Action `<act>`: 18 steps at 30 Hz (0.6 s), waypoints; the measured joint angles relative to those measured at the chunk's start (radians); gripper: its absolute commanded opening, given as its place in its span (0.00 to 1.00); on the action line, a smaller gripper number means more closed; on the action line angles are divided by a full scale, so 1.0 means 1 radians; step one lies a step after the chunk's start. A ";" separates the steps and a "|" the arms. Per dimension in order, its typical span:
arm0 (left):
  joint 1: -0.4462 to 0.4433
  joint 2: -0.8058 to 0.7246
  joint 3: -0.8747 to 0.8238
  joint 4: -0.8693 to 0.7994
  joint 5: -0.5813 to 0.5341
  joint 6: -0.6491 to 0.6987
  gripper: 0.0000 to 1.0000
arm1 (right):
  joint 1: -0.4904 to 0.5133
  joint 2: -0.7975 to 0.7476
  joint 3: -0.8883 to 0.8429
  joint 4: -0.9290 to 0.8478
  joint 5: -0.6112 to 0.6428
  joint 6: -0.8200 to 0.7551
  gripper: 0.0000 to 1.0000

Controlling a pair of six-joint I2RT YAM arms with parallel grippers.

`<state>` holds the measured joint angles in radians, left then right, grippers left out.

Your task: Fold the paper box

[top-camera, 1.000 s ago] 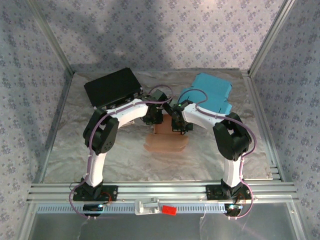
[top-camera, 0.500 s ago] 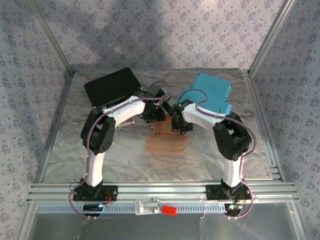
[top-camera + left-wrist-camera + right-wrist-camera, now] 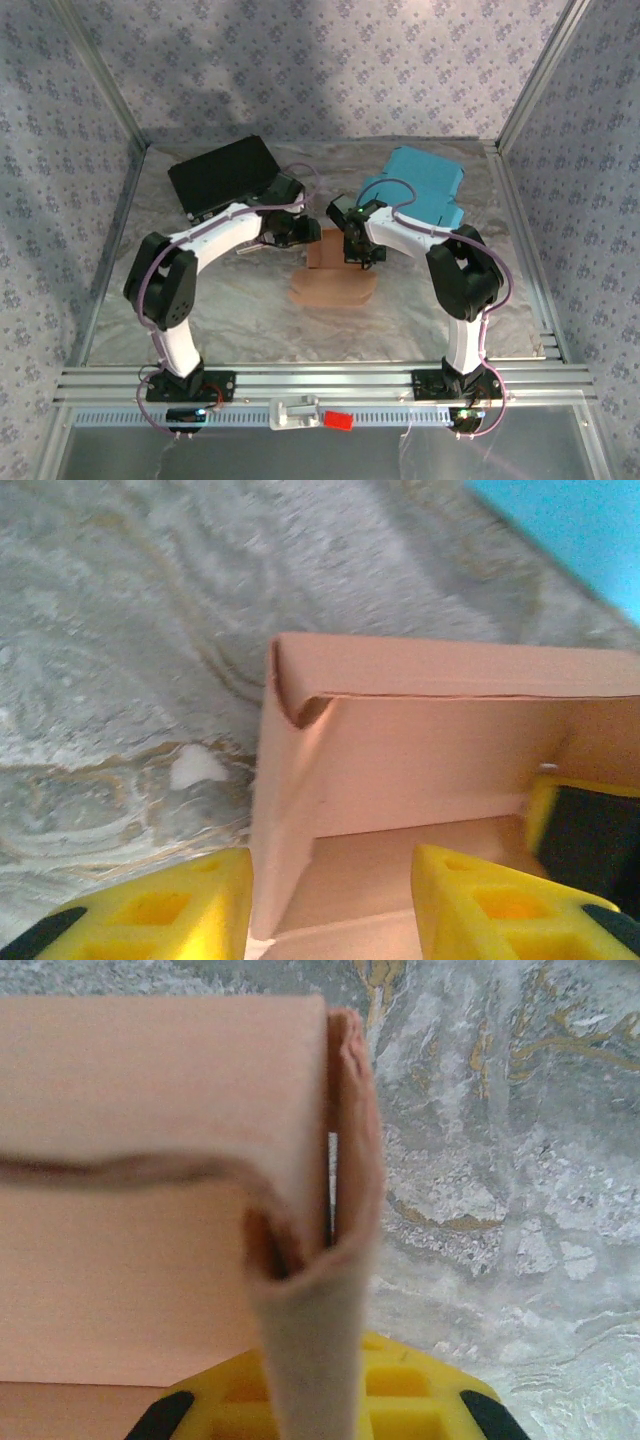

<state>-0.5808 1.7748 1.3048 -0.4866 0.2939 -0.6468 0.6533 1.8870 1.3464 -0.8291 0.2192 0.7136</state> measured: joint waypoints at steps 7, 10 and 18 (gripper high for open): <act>0.131 0.014 -0.079 0.177 0.256 0.003 0.28 | -0.050 0.005 -0.018 0.035 -0.104 -0.076 0.00; 0.150 0.027 -0.079 0.173 0.304 0.014 0.26 | -0.071 0.018 -0.023 0.046 -0.148 -0.107 0.00; 0.151 0.042 -0.111 0.187 0.391 0.027 0.23 | -0.093 0.035 -0.027 0.058 -0.206 -0.139 0.00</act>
<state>-0.4301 1.8168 1.1938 -0.2996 0.6853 -0.6197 0.5606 1.9224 1.3190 -0.7708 0.0135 0.5743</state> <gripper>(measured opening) 0.231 0.081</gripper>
